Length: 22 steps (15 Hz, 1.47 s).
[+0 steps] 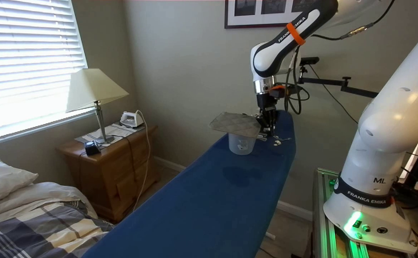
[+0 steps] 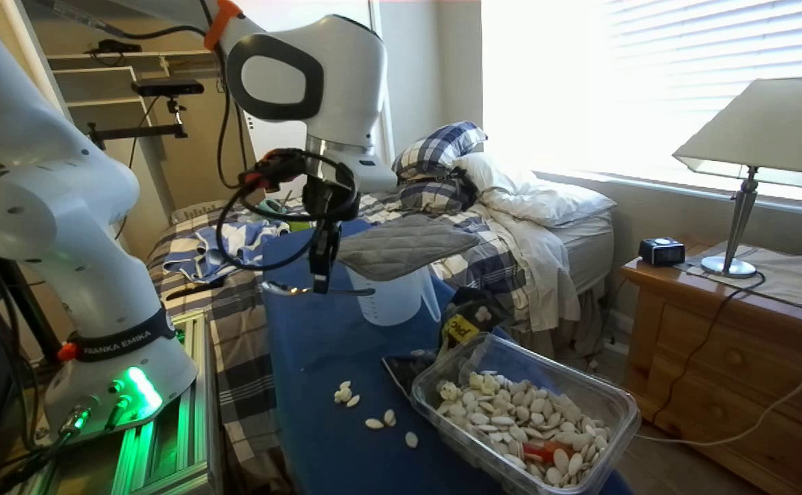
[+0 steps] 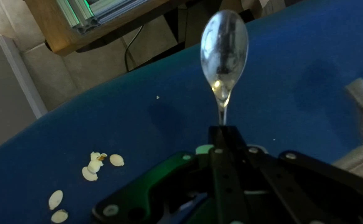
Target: Put the grey item on the jar put the spoon on top of it
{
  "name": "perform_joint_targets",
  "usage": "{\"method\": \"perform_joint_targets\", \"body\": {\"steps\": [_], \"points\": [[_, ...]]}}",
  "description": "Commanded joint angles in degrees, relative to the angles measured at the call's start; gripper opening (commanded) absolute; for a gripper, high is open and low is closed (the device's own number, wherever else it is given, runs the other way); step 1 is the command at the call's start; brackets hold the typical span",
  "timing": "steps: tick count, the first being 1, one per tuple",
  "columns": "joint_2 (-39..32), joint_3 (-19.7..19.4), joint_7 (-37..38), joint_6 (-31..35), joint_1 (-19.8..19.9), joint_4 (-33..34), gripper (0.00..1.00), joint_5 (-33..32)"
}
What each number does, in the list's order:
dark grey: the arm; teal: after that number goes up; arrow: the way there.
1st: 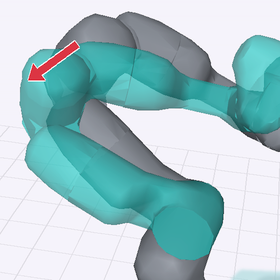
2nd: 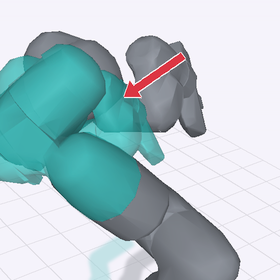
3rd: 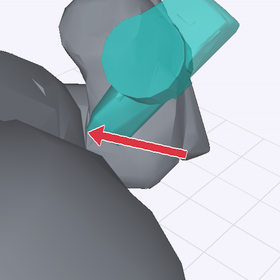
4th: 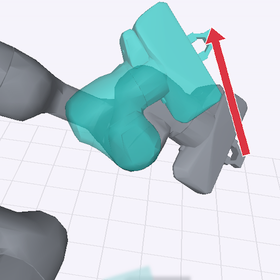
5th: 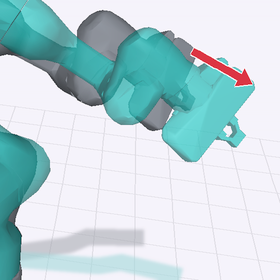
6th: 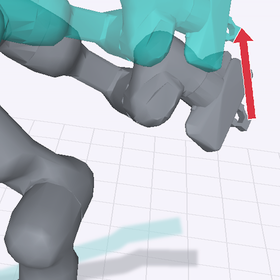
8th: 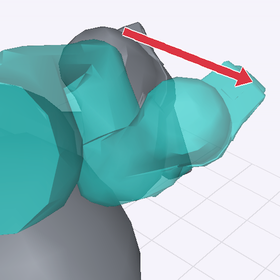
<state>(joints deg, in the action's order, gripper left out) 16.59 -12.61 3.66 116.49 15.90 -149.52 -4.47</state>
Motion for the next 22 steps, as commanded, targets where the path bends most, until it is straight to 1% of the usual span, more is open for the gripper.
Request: {"method": "perform_joint_targets", "body": {"steps": [1,5,9,16,22], "points": [[5.3,1.6,6.2,-3.6,0.0,-0.5,0.02,0.5],[8.3,3.3,11.7,-6.1,0.3,-0.3,0.02,0.6],[8.2,3.7,16.0,-8.7,0.8,0.2,0.02,0.9],[6.0,3.0,18.3,-12.7,0.8,0.3,0.02,2.5],[8.6,4.9,20.2,-12.7,0.3,-0.1,0.02,1.3]]}}
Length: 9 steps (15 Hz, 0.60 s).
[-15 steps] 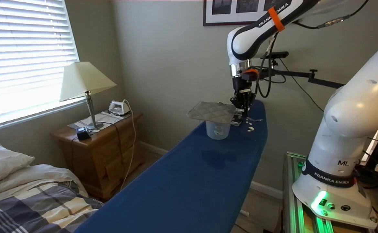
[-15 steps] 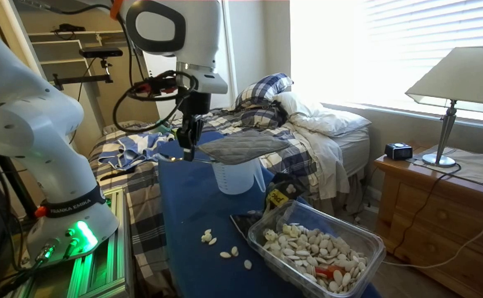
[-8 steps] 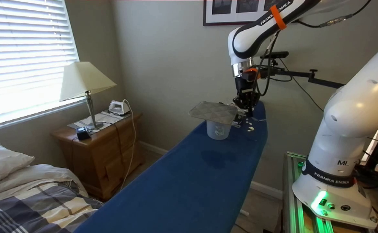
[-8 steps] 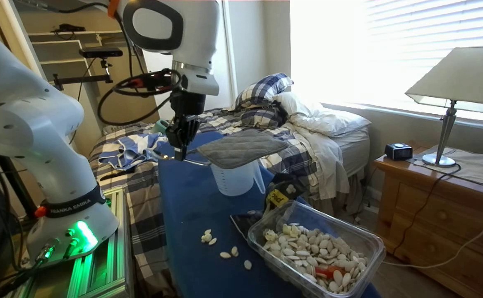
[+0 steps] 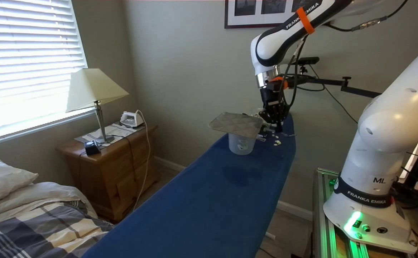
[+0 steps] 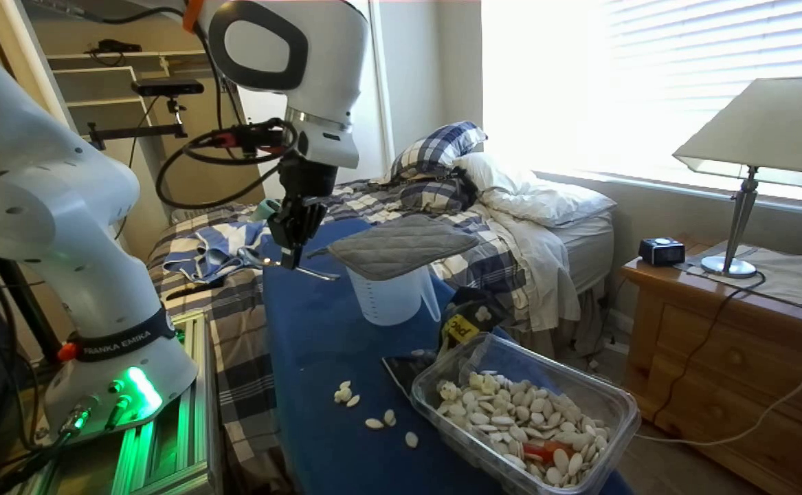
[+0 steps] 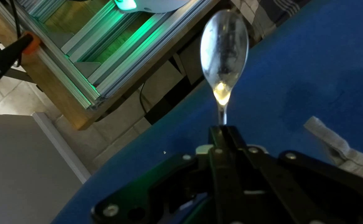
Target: Put the grey item on the jar put the spoon on top of it
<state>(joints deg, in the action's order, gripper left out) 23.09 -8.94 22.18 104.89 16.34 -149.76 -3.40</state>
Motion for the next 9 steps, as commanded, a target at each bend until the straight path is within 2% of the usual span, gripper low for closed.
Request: {"method": "perform_joint_targets", "body": {"steps": [1,9], "points": [[2.7,1.7,2.0,-1.3,-0.3,0.1,0.02,0.5],[6.9,4.0,3.7,-2.3,-0.8,0.6,0.02,1.1]]}}
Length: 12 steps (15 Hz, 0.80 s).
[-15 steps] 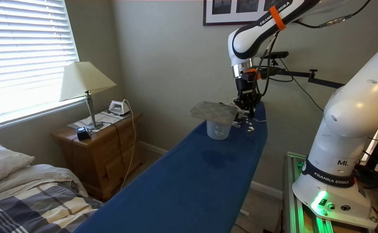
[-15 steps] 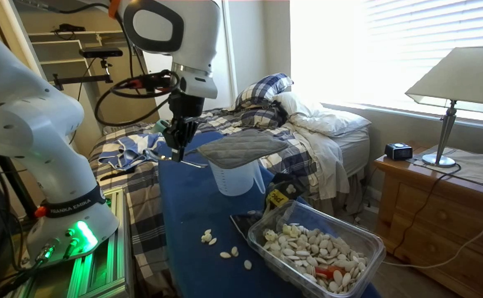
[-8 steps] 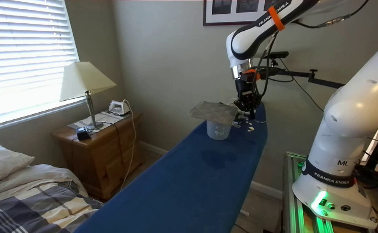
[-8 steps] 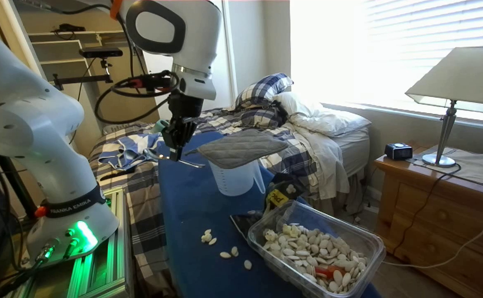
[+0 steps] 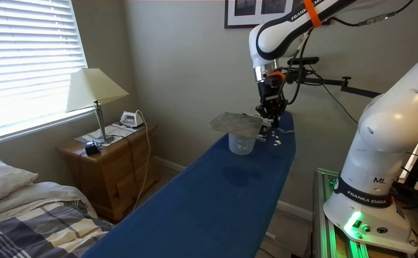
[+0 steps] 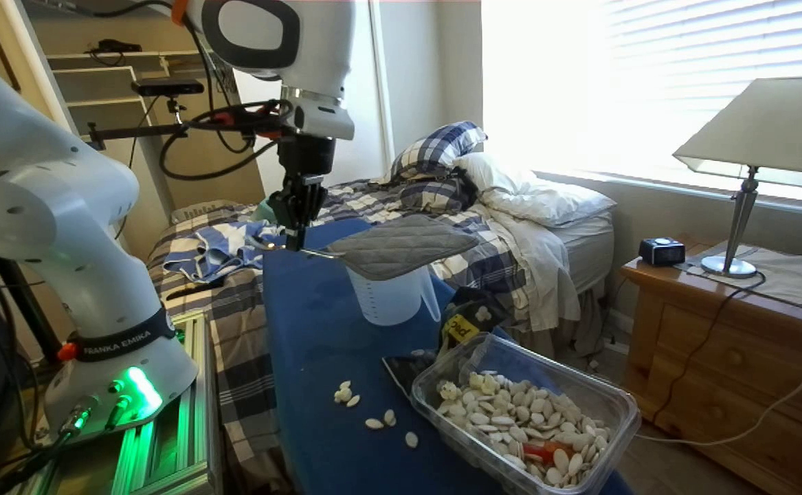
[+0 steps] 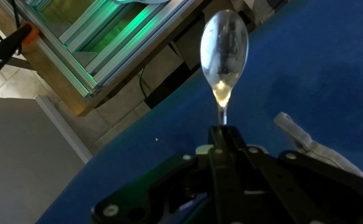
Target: Put the grey item on the jar put the spoon on top of it
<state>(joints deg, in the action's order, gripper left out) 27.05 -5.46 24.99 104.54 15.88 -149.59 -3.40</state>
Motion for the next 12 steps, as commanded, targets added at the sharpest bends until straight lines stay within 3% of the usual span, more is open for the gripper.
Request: {"method": "perform_joint_targets", "body": {"steps": [1,7,12], "points": [[3.5,0.8,1.0,-1.4,-0.2,0.6,0.02,0.5],[3.5,0.4,-1.1,3.6,0.4,3.7,0.02,-1.2],[1.0,-0.8,-3.5,11.7,0.7,4.4,0.02,-1.4]]}}
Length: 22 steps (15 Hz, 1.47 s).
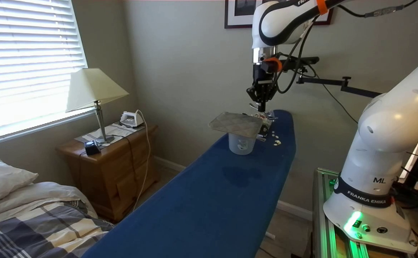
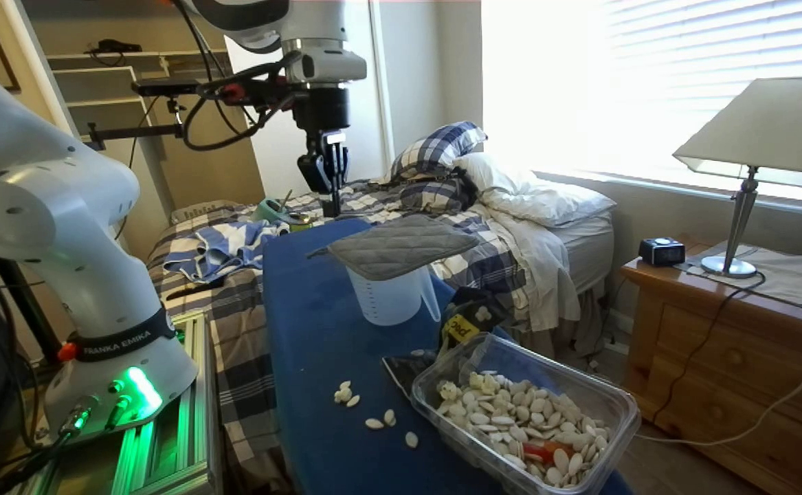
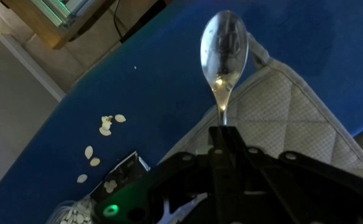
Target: Put the grey item on the jar put the spoon on top of it
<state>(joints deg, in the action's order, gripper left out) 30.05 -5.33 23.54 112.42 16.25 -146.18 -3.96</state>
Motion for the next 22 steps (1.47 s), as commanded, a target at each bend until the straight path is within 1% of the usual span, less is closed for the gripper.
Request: {"method": "perform_joint_targets", "body": {"steps": [1,5,9,16,22], "points": [[-2.8,-1.3,-2.8,5.4,0.2,1.0,0.02,-0.4],[-6.6,-2.7,-6.1,10.6,-0.5,1.5,0.02,1.1],[-10.3,-3.9,-9.9,13.5,-1.9,2.2,0.02,4.0],[-14.2,-4.4,-14.5,14.3,-3.7,4.2,0.02,7.4],[-16.5,-5.1,-16.7,14.2,-3.9,5.9,0.02,8.3]]}}
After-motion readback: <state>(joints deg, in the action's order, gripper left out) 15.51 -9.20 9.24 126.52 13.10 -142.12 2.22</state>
